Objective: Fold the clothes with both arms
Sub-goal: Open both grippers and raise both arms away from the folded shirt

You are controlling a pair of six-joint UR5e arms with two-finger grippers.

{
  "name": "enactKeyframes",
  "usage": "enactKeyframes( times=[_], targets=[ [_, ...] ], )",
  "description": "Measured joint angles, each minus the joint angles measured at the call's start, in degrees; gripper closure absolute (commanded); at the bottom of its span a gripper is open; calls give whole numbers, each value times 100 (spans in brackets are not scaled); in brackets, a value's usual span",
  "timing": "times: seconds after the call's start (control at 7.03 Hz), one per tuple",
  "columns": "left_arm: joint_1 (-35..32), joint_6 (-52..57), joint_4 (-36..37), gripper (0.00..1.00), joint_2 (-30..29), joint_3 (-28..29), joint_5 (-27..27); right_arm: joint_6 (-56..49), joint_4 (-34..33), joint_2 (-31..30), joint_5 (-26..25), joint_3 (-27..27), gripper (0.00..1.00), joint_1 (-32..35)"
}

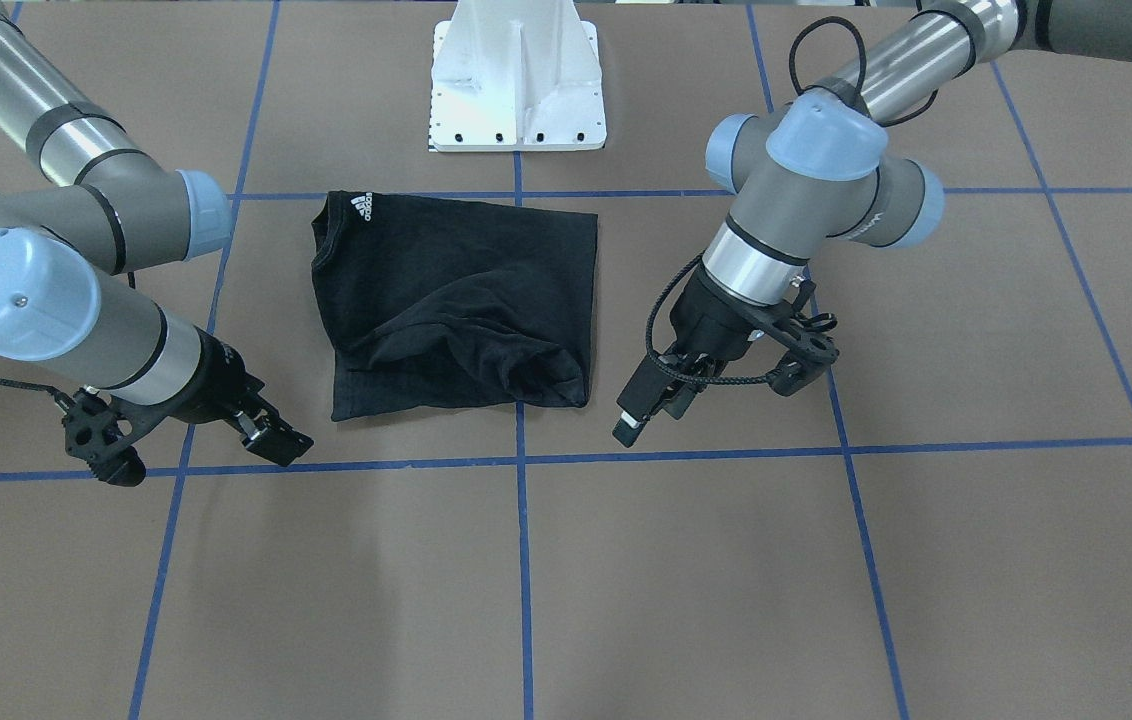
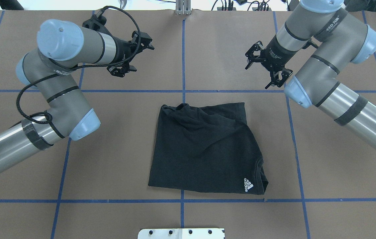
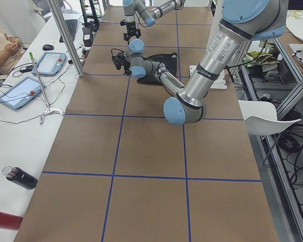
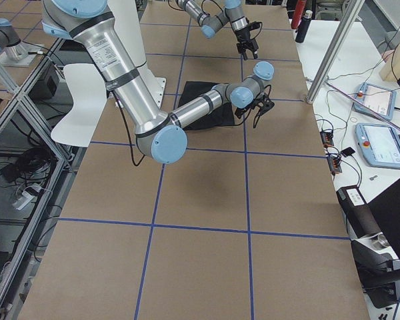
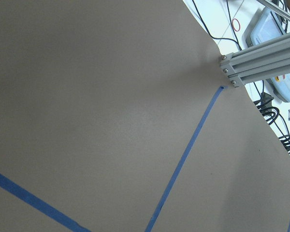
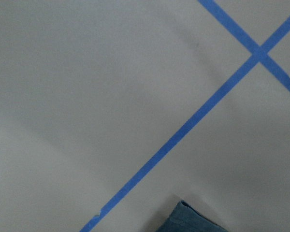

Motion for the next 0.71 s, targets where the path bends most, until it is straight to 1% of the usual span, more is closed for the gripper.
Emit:
enactKeyframes(
  times=[0.14, 0.28, 0.57, 0.71],
  targets=[
    [-54, 476, 65, 0, 389, -507, -83, -267, 7, -172, -5, 124, 0, 247],
    [-91, 1117, 249, 0, 823, -1077, -112, -885, 7, -442, -31, 293, 0, 545],
    [-206, 2891, 751, 0, 1837, -2230, -134, -2832, 0, -1125, -79, 530, 0, 1243],
    [-367, 3851, 848, 0, 2333, -2585, -235, -3832, -1, -1475, -89, 590, 0, 1575]
  ],
)
